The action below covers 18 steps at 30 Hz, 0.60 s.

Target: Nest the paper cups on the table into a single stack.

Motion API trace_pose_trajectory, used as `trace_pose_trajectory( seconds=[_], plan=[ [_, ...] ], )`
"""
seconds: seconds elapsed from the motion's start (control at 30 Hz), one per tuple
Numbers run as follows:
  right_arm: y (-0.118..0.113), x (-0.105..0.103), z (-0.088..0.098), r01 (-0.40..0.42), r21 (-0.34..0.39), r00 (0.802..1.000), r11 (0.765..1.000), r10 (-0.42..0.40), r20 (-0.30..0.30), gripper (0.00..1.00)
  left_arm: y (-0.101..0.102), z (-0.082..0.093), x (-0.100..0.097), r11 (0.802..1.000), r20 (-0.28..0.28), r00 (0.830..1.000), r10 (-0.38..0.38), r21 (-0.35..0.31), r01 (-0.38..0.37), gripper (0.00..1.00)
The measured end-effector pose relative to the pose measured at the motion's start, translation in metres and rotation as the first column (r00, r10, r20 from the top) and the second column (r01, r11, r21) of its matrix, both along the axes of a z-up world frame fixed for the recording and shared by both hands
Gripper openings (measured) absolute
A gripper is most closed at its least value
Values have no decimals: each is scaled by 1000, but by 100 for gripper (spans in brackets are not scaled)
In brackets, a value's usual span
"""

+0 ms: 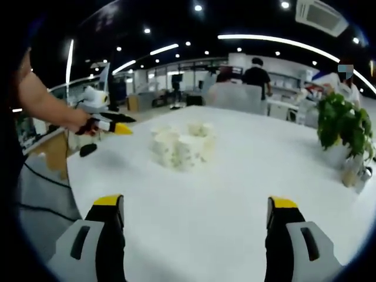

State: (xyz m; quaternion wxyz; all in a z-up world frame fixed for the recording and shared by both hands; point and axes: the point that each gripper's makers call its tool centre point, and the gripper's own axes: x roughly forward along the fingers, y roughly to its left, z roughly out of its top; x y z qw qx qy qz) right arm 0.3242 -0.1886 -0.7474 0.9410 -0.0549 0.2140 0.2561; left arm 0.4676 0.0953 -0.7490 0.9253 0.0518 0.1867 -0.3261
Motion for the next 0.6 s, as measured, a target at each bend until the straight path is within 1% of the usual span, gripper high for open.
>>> trace_pose_trajectory(
  seconds=[0.13, 0.43, 0.53, 0.6],
  plan=[
    [-1, 0, 2, 5, 1, 1000, 1000, -5, 1, 99, -1, 0, 10, 1000, 2, 1000, -10, 8, 10, 82],
    [3, 0, 4, -10, -12, 1000, 1000, 10, 2, 99, -9, 2, 25, 999, 12, 999, -39, 26, 39, 80],
    [4, 2, 5, -15, -13, 1000, 1000, 15, 8, 100, -11, 0, 28, 999, 12, 999, -40, 30, 40, 79],
    [4, 2, 4, -18, -14, 1000, 1000, 18, 6, 99, -12, -5, 32, 998, 5, 999, -40, 50, 40, 77]
  ],
)
